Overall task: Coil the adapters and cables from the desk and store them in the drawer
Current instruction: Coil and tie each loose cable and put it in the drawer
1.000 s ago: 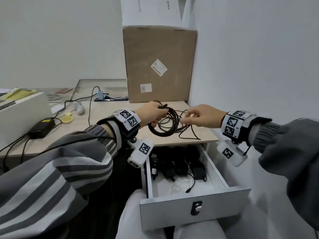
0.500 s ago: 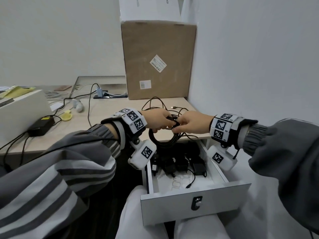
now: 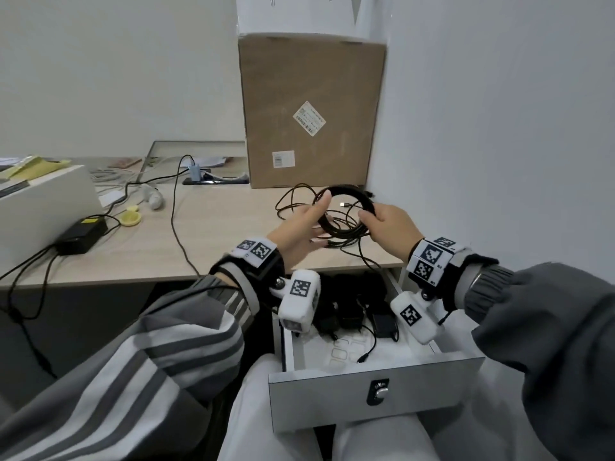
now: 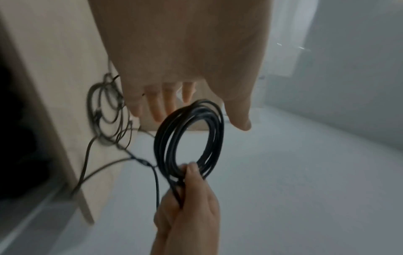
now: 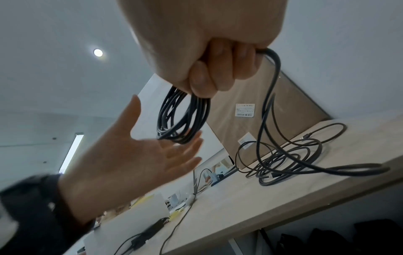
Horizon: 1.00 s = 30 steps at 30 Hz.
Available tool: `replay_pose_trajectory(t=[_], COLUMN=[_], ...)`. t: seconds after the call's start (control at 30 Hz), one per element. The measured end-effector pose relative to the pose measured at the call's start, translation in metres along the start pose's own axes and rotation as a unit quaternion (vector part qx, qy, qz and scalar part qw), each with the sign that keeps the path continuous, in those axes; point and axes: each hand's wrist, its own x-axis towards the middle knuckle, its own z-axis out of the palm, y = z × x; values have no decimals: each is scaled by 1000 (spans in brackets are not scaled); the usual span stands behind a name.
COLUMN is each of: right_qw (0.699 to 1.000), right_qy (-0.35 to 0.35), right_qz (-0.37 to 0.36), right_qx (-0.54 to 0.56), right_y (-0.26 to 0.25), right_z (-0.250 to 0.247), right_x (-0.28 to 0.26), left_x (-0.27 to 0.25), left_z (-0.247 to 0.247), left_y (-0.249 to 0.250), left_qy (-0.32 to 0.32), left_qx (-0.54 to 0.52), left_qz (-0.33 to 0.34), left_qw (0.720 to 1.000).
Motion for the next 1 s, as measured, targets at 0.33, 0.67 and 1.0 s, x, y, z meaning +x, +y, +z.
replay_pose_trajectory(t=[0.33, 0.67, 1.0], right_qw=[999, 952, 978], right_qy=[-16, -119, -82], right_qz=[-10, -244, -145], right_qx=[51, -140, -125], right_y=[5, 18, 49], right_z=[19, -7, -43], right_x=[-8, -14, 10], left_x=[13, 20, 20], left_z=[28, 1, -20], left_y=[1, 29, 47], left_qy=[136, 203, 135], left_qx=[-150, 166, 316], left_qz=[39, 135, 159], left_qw=[978, 955, 926])
